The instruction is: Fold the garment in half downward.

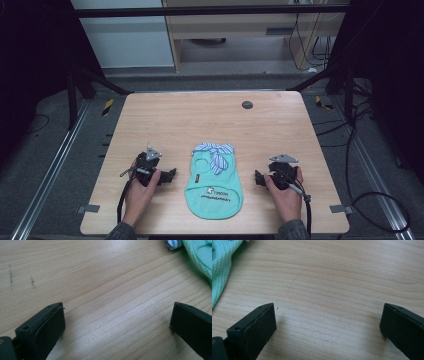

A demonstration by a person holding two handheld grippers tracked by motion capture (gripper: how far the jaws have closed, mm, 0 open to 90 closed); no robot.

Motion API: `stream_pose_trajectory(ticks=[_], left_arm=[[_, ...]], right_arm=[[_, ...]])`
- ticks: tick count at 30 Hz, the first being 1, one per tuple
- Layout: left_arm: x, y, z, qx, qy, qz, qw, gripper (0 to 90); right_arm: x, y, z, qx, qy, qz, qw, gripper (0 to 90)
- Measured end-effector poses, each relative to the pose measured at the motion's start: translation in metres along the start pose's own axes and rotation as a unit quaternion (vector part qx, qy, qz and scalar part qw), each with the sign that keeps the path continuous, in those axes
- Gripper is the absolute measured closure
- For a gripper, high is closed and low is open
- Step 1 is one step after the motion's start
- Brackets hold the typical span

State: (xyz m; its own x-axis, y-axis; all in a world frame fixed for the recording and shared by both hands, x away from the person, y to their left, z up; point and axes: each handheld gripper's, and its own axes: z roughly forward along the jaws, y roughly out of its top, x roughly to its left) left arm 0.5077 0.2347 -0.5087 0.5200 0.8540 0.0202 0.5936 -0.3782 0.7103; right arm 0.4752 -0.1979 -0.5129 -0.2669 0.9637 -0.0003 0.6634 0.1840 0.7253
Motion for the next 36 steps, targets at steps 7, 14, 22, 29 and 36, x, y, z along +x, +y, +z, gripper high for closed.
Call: stream_pose_trajectory(ticks=[7,14,22,29,36], left_arm=[[-0.006,-0.006,-0.006,0.0,0.004,-0.004,1.0,0.0],[-0.007,-0.009,-0.009,0.0,-0.004,0.003,1.0,0.0],[-0.007,-0.013,-0.013,0.0,-0.021,0.02,0.9996,0.0],[-0.008,-0.02,-0.021,-0.002,-0.033,0.033,0.9989,0.1],[-0.003,-0.016,-0.039,-0.01,-0.039,0.018,0.999,4.3]], right_arm=[[0.001,-0.002,-0.002,0.0,0.005,-0.004,1.0,1.0],[0.001,-0.002,-0.003,-0.001,0.006,-0.007,1.0,1.4],[0.0,-0.002,-0.002,-0.001,0.011,-0.01,0.9999,1.3],[0.001,-0.003,-0.003,-0.002,0.01,-0.008,0.9999,1.9],[0.008,-0.002,-0.01,0.002,0.007,-0.021,0.9998,11.8]])
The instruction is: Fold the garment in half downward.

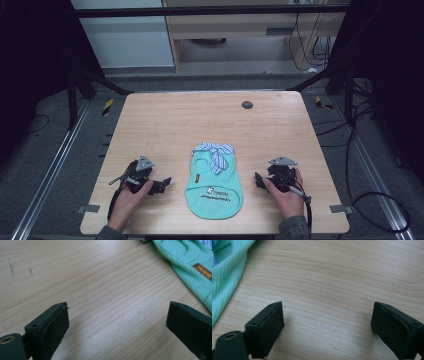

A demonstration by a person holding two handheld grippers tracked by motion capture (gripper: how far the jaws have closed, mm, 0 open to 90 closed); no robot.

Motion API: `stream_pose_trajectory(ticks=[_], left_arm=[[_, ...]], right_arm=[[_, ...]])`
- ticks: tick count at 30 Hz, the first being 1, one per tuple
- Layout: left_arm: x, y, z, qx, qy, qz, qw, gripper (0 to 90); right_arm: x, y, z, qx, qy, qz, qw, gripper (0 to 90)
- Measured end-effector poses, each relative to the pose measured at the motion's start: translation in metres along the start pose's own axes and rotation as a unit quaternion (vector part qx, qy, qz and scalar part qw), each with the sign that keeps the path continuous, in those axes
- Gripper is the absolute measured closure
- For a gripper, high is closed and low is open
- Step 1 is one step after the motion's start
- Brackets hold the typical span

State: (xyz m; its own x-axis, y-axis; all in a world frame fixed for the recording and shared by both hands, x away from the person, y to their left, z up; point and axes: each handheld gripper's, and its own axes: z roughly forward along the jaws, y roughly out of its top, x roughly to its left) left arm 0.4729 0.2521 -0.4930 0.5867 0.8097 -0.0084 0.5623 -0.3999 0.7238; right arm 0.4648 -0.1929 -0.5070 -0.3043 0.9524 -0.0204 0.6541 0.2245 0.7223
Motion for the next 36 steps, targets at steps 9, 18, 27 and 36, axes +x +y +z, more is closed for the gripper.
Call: stream_pose_trajectory(ticks=[9,18,27,36], left_arm=[[0.001,0.045,-0.009,0.013,-0.029,0.023,0.9992,6.0],[-0.004,0.093,0.011,0.017,-0.041,0.046,0.9979,15.6],[-0.019,0.112,0.057,0.045,-0.053,0.046,0.9965,35.5],[-0.021,0.123,0.08,0.047,-0.046,0.027,0.9975,45.1]], right_arm=[[0.017,0.036,-0.014,0.007,0.025,-0.086,0.996,23.2],[0.025,0.071,0.005,0.03,0.064,-0.111,0.9913,45.6],[0.041,0.093,0.029,0.028,0.104,-0.107,0.9884,66.5],[0.06,0.113,0.056,0.044,0.108,-0.111,0.9869,67.2]])
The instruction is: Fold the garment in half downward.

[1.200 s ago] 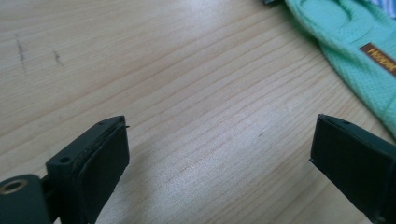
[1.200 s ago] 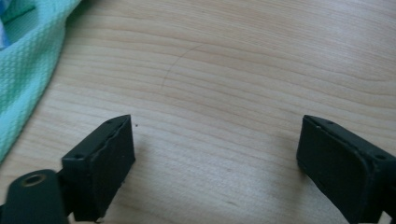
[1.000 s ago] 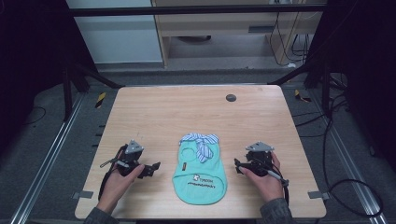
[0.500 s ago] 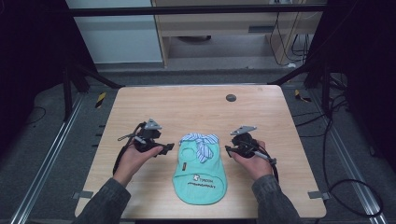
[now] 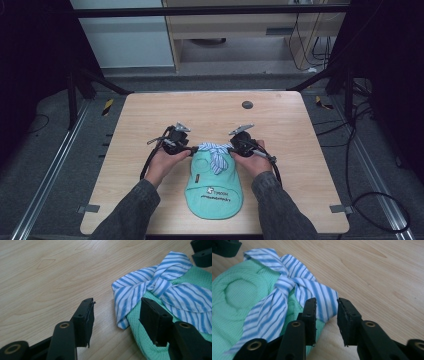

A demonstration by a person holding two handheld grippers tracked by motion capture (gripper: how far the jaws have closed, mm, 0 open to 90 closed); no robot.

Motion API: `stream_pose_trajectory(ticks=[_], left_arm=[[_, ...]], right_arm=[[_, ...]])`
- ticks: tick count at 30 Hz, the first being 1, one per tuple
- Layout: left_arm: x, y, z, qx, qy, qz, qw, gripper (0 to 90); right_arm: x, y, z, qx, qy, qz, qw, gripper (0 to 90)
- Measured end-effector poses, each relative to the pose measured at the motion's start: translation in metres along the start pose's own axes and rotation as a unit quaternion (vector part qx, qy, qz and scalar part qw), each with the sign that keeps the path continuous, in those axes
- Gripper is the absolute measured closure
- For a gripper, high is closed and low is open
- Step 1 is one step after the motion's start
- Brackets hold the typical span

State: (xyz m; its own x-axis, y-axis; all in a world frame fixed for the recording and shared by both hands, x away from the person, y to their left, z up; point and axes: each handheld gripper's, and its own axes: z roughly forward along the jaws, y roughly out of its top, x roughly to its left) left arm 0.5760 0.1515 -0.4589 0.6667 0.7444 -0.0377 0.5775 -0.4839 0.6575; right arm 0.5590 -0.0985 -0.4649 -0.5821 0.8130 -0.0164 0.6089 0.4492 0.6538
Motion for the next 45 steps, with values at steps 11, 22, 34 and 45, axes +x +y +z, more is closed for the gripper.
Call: stream_pose_trajectory(ticks=[11,22,34,45], left_arm=[[0.004,0.003,0.022,0.02,0.016,-0.009,0.9996,46.6],[0.003,0.002,0.034,0.037,0.007,-0.01,0.9993,49.4],[-0.003,-0.001,0.034,0.032,-0.005,0.012,0.9994,61.0],[-0.01,-0.001,0.032,0.028,-0.016,0.041,0.9986,84.4]], right_arm=[[-0.005,0.003,0.021,0.014,0.001,0.038,0.9992,59.6],[-0.007,-0.001,0.028,0.026,0.012,0.045,0.9986,58.7],[-0.003,-0.002,0.028,0.024,0.02,0.032,0.999,72.2],[0.001,-0.002,0.025,0.01,0.021,0.01,0.9997,83.3]])
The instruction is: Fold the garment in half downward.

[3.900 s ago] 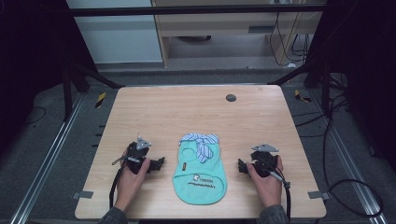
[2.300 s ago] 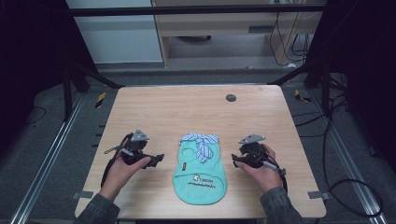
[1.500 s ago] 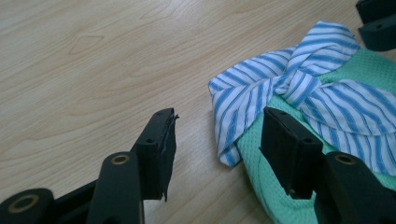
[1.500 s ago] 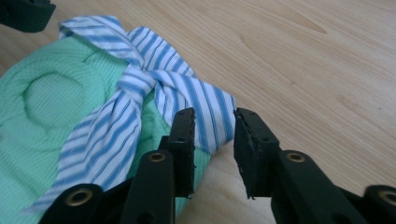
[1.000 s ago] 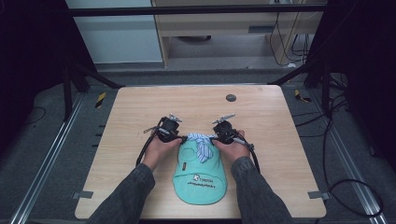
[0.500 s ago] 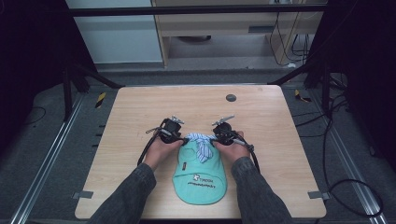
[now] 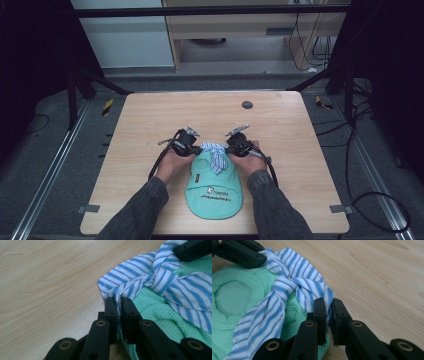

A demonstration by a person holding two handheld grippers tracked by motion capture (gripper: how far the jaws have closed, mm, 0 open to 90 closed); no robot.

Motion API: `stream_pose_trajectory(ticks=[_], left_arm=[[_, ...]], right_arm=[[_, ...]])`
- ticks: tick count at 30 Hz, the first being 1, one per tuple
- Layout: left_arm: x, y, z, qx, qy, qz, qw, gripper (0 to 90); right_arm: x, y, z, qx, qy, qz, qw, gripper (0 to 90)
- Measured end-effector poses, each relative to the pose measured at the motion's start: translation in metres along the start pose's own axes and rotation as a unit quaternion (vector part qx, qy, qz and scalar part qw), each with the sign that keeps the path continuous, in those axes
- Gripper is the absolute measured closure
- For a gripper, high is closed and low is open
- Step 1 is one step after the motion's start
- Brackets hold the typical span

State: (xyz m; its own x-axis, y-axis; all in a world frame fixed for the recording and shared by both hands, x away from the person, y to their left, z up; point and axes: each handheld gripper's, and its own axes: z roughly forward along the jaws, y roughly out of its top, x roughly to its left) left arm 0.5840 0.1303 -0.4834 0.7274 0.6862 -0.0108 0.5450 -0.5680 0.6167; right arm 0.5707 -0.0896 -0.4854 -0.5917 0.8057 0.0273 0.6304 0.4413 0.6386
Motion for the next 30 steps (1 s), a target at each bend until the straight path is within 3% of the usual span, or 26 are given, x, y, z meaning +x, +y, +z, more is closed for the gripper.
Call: stream_pose_trajectory(ticks=[5,11,15,30], left_arm=[[0.0,0.003,-0.012,-0.013,-0.007,0.007,0.9999,86.0],[-0.004,0.014,-0.032,-0.026,-0.004,0.023,0.9994,86.5],[-0.005,0.019,-0.04,-0.028,0.0,0.034,0.999,86.5],[-0.011,0.027,-0.053,-0.043,-0.002,0.054,0.9976,86.9]], right_arm=[[0.001,0.003,-0.014,-0.018,0.003,-0.013,0.9997,83.5],[0.005,0.007,-0.033,-0.04,0.004,-0.037,0.9985,83.7],[0.005,0.009,-0.045,-0.06,0.005,-0.041,0.9973,83.7],[0.005,0.013,-0.06,-0.067,0.0,-0.073,0.995,84.0]])
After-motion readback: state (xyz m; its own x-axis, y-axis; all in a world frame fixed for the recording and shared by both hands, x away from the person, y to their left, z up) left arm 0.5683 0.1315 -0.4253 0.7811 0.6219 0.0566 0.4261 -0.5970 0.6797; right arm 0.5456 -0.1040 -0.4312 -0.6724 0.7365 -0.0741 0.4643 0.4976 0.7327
